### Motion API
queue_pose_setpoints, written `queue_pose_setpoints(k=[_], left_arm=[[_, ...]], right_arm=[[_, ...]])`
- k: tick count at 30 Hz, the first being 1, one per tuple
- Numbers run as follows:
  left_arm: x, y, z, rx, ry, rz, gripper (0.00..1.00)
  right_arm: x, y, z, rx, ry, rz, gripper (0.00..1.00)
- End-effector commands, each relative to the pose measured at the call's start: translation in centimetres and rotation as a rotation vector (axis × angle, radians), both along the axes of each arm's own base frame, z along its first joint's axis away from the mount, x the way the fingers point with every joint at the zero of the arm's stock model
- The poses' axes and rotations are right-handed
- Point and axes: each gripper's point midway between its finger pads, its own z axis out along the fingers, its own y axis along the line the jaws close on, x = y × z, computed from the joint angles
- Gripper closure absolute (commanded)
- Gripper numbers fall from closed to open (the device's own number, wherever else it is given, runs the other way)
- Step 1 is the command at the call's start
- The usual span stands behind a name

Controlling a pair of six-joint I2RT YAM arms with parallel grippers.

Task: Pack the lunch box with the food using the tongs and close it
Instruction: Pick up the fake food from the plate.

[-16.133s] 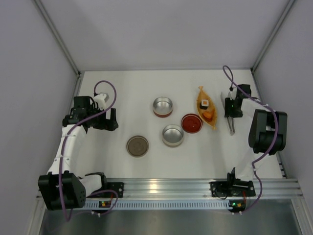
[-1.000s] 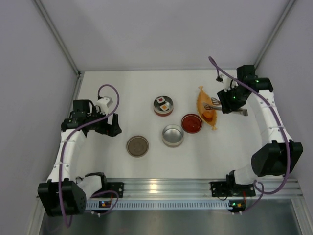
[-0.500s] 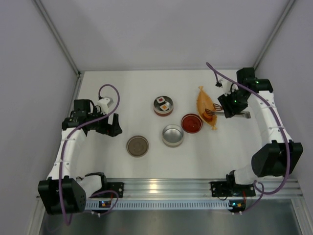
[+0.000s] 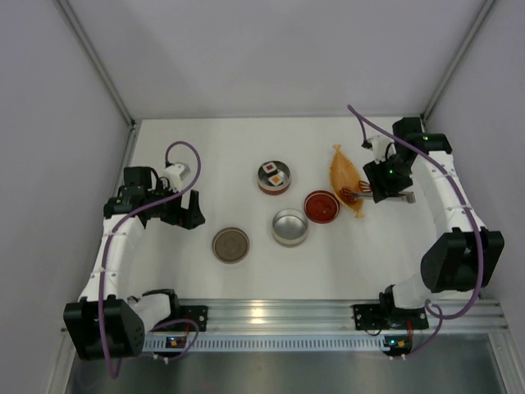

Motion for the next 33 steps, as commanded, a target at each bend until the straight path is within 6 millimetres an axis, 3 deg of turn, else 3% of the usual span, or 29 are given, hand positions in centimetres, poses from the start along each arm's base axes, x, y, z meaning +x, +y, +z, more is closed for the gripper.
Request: queue_pose_setpoints(k=[1,12,23,33], left_arm=[[0.4,-0.3,0.8,-0.016,-0.041,-0.021,0.02],[0.5,-0.1,0.5,-0.005,-0.04,-0.015,0.02],[0.3,0.0,0.2,0.003,-0.032,-0.02,0.02],[0.4,0.0,0.2,0.004,-0.031,-0.017,0.02]], right_arm=[[0.4,-0.4,-0.1,0.01,-0.001,-0.07,0.5],[1.7,0.0,-1.2,0.025,0.0,-0.1,0.49],[3.5,-0.9,1.7,-0.053,-0.103,0.031,0.49],[3.1,-0.1,2.6,-0.183,-0.126,0.233,0.49]])
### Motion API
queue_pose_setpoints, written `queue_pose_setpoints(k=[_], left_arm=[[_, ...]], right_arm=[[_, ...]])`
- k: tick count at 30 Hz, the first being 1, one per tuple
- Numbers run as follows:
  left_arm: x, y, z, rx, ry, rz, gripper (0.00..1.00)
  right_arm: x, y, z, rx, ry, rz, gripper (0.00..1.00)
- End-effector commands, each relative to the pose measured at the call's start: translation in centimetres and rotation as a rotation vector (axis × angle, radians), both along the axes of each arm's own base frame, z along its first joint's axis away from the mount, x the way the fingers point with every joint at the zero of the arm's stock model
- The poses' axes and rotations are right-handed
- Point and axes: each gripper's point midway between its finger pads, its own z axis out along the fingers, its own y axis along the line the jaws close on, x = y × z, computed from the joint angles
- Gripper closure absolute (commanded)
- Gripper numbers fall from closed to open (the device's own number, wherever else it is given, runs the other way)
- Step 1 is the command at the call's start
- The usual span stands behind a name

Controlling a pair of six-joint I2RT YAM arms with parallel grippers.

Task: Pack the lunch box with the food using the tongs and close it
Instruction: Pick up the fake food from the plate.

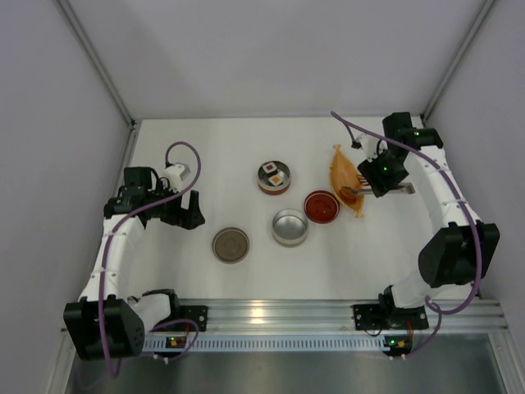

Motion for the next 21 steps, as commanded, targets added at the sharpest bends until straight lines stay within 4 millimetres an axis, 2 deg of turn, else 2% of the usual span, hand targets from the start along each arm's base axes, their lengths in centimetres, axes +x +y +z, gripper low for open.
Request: queue_pose_setpoints(k=[1,9,21], left_arm=[[0.4,0.0,0.4,0.0,-0.033,-0.017,0.02],[0.3,0.0,0.5,0.002,-0.036,-0.017,0.02],[0.3,0.1,0.2,0.004,-0.027,-0.012,0.02]], right_arm=[[0.9,0.3,2.0,-0.059,-0.071,0.099,0.49],[1.6,1.1,2.0,-0.081,-0.049,0.185,0.49],[2.4,1.5,0.4,-0.092,0.032,0.233,0.49]])
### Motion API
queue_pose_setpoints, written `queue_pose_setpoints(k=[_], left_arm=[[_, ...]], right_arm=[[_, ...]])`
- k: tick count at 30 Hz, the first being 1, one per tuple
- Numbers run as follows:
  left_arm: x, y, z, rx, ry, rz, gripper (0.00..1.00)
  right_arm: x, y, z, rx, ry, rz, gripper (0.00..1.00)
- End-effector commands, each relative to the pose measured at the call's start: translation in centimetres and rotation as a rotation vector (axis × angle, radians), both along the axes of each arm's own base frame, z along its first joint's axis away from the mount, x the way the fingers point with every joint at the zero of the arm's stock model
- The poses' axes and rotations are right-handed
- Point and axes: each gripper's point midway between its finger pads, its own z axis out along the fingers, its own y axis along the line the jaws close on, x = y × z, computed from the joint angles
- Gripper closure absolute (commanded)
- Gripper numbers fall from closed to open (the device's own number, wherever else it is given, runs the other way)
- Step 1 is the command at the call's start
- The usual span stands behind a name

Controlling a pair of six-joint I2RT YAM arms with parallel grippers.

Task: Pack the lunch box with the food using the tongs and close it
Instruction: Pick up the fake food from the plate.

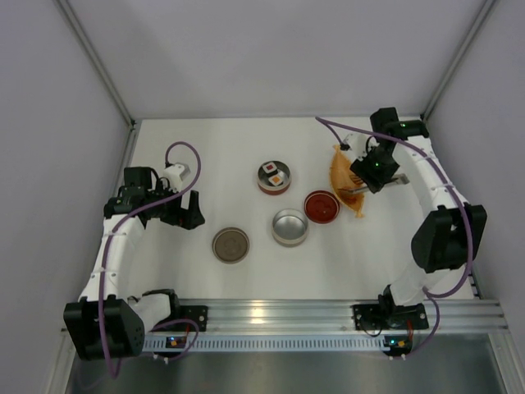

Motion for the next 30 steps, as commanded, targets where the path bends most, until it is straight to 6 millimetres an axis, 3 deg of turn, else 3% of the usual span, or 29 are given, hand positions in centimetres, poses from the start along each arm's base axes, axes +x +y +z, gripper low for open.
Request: queue_pose_setpoints(k=[1,19,30], left_arm=[[0.3,0.0,0.1,0.001,-0.024,-0.015,0.02],[0.4,-0.1,0.1,-0.003,-0.022,-0.011,0.02],[0.3,0.0,0.3,-0.002,-0.027,-0.01,0.02]], right_arm=[[0.0,0.6,1.0,-0.004,0.009,0.041,0.49],[0.0,1.0,-0.3,0.001,0.084,0.047,0.54],[0.5,0.7,1.0,-0.01,0.05,0.035,0.75]])
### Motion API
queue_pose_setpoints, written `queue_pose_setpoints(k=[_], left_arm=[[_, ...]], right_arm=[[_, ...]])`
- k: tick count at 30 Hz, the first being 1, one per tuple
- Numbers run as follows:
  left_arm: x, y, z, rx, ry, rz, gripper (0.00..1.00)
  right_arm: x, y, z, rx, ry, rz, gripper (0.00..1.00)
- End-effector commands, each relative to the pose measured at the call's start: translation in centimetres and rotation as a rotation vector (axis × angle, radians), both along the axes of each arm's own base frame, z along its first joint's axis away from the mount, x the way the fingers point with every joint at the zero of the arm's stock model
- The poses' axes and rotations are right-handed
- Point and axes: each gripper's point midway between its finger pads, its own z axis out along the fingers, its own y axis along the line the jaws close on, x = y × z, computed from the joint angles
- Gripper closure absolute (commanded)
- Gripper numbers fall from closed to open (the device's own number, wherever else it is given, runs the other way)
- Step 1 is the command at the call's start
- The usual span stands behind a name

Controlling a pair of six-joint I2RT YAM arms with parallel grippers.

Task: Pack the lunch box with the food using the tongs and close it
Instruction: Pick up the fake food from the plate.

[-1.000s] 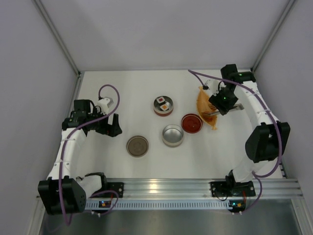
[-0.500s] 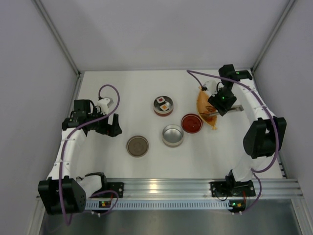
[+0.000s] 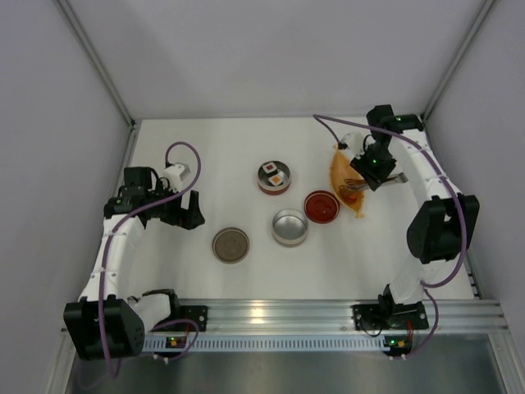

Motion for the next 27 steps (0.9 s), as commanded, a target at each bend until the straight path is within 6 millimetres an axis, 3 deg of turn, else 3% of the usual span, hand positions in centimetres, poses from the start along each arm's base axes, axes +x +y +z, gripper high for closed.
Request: queue_pose_setpoints(k=[1,7,18,23,27], left_arm=[[0.3,0.0,0.3,-0.001,-0.026,-0.01,0.02],[0.3,0.0,0.4,-0.002,-0.032,-0.01,0.02],[0.6,-0.1,0.5,-0.01,-0.036,-0.008,0.02],[0.6,-0.2,0.5,-0.016,-0.031,-0.001,0.02],[0.6,-0.2,0.6,-0.017,-0.03,-0.002,0.02]], right_arm=[[0.0,0.5,2.0,0.001,-0.028,0.022,0.77],[0.6,1.0,4.2,0.03,-0.098,0.011,0.83],[-0.3,1.5,6.2,0.065,-0.143,0.009,0.87],[-2.3,4.2,7.7,0.085,-0.17,0.06,0.87],[-4.8,8.2,8.7,0.127,-0.176,0.14,0.87]])
